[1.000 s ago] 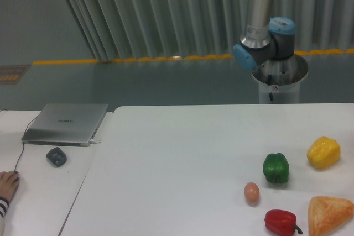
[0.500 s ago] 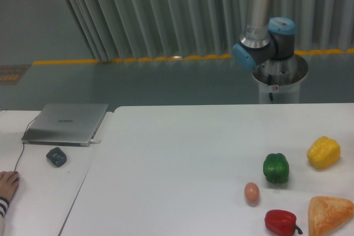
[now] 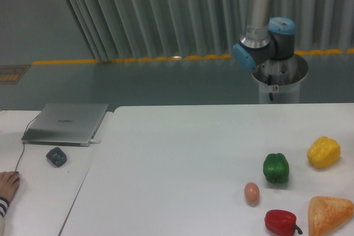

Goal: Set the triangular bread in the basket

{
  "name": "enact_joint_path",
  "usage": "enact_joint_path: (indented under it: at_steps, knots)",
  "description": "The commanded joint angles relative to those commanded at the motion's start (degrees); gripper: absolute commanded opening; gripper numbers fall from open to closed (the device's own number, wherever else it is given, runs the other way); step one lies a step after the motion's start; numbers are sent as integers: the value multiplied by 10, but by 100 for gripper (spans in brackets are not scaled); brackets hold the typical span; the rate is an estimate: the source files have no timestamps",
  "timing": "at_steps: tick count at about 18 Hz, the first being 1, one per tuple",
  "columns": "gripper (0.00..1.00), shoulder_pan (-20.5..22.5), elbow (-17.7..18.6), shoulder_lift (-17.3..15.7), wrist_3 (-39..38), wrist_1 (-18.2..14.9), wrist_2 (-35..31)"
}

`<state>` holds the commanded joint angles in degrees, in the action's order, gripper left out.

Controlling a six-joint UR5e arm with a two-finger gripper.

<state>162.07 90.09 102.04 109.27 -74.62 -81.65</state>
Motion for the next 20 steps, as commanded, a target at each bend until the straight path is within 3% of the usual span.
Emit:
enact_joint_path:
  at_steps: [3, 7, 10, 17, 20]
  knots:
    - [100, -17, 0, 1, -69, 6, 4]
    - [100, -54, 0, 10, -149, 66, 4]
    - [100, -81, -24, 27, -222, 76, 3]
    - [100, -147, -47, 70, -228, 83, -29]
    - [100, -161, -48, 84, -230, 101, -72]
